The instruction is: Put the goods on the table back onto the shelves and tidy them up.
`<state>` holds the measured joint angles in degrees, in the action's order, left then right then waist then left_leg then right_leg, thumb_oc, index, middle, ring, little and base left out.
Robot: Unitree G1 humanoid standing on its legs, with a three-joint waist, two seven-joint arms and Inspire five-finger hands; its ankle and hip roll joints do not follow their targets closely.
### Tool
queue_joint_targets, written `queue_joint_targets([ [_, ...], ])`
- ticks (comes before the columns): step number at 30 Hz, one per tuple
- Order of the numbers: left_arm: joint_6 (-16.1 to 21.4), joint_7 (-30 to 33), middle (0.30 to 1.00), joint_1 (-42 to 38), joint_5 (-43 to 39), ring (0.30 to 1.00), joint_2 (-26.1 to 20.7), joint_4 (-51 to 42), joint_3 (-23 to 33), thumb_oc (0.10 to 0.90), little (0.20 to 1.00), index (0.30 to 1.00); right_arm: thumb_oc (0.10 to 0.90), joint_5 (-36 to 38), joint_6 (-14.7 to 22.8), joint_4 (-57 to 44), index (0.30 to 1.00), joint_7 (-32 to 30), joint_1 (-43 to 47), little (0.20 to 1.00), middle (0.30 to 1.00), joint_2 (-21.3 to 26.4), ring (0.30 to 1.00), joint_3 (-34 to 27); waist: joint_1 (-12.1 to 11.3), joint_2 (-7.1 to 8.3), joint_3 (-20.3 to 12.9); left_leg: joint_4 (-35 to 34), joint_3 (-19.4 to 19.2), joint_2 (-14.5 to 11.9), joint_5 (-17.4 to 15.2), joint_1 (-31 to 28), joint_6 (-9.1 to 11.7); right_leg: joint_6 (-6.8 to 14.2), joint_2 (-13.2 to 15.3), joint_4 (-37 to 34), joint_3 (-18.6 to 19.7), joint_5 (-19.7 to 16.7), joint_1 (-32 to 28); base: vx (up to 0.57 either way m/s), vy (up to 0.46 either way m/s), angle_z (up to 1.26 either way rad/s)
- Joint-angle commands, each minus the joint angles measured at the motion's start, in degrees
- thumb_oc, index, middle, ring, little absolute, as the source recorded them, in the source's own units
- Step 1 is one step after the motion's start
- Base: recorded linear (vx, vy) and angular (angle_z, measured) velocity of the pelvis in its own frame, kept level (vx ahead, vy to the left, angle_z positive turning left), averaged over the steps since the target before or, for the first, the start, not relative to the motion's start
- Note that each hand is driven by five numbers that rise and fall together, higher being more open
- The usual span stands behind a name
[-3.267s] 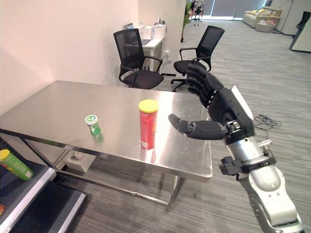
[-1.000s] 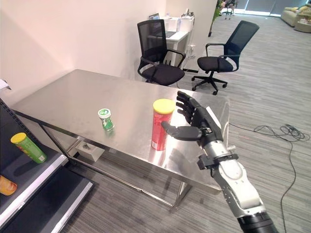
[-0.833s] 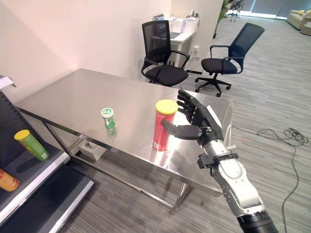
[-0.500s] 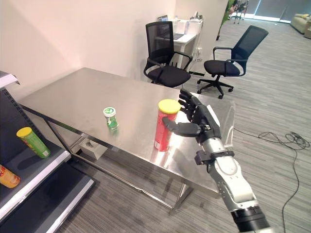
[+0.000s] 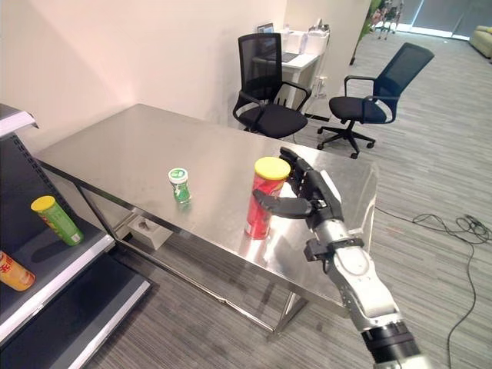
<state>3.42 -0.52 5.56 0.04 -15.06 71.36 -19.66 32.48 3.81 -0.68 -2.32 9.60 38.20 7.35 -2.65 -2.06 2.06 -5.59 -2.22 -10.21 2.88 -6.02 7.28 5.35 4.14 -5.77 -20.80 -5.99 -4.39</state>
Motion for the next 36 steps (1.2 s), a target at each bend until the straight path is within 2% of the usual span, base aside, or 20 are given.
queue_joint_targets([
  [1, 0.9, -3.1, 0.900, -2.3, -0.5, 0.900, 4.4, 0.1, -4.4, 0.800, 0.900, 0.900, 0.800, -0.2, 3.6, -0.6, 0.900, -1.0, 10.5, 0.900, 0.900, -2.4, 0.900, -1.8, -1.7, 2.63, -0.1, 0.6, -4.3, -0.9, -5.2, -3.3, 0.1, -2.2, -2.4, 2.1, 1.2, 7.6, 0.1, 0.00, 0.000, 0.00],
  [8, 0.6, -2.9, 0.900, -2.3, -1.6, 0.900, 4.3, 0.0, -4.3, 0.800, 0.900, 0.900, 0.800, 1.0, 3.2, 0.9, 0.900, -0.8, 13.7, 0.900, 0.900, -3.3, 0.900, 0.9, -2.5, 2.81, 0.0, 0.6, -4.0, -0.9, -5.1, -3.2, 0.0, -2.3, -2.4, 2.3, 1.2, 7.8, 0.1, 0.00, 0.004, 0.02],
  [19, 0.6, -2.6, 0.900, -2.0, -2.6, 0.900, 4.3, 0.2, -3.6, 0.800, 0.900, 0.900, 0.800, 1.0, 3.0, 1.1, 0.900, -1.3, 13.8, 0.900, 0.900, -4.3, 0.900, 1.1, -3.0, 3.09, 0.0, 0.6, -3.2, -0.5, -5.0, -2.8, -0.1, -2.1, -2.0, 2.4, 0.6, 7.7, 0.0, 0.00, 0.004, 0.03],
  [20, 0.6, -2.6, 0.900, -2.0, -2.7, 0.900, 4.3, 0.2, -3.6, 0.800, 0.900, 0.900, 0.400, 1.0, 3.0, 1.3, 0.300, -1.3, 13.8, 0.300, 0.300, -4.3, 0.300, 1.2, -3.1, 3.11, 0.0, 0.6, -3.2, -0.5, -5.0, -2.8, -0.1, -2.1, -2.0, 2.5, 0.5, 7.7, 0.0, 0.00, 0.000, 0.00],
  [26, 0.4, -2.6, 0.900, -1.8, -3.4, 0.900, 4.3, 0.2, -3.1, 0.800, 0.900, 0.900, 0.400, -0.2, 2.6, 1.6, 0.300, -1.3, 13.6, 0.300, 0.300, -3.9, 0.300, 1.2, -3.1, 3.17, 0.0, 0.6, -3.0, -0.4, -5.1, -2.8, -0.2, -2.1, -1.8, 2.7, 0.5, 7.7, 0.0, 0.00, 0.003, 0.01],
  [36, 0.7, -2.1, 0.900, -2.0, -3.0, 0.900, 4.0, 0.0, -2.4, 0.800, 0.900, 0.900, 0.400, -6.3, 3.4, 1.5, 0.300, -3.7, 12.2, 0.300, 0.300, -3.9, 0.300, -1.9, -2.8, 2.90, 0.0, 0.6, -3.1, -0.1, -5.6, -3.0, -0.6, -1.9, -1.5, 2.7, 0.8, 7.6, -0.1, 0.00, 0.006, 0.02],
])
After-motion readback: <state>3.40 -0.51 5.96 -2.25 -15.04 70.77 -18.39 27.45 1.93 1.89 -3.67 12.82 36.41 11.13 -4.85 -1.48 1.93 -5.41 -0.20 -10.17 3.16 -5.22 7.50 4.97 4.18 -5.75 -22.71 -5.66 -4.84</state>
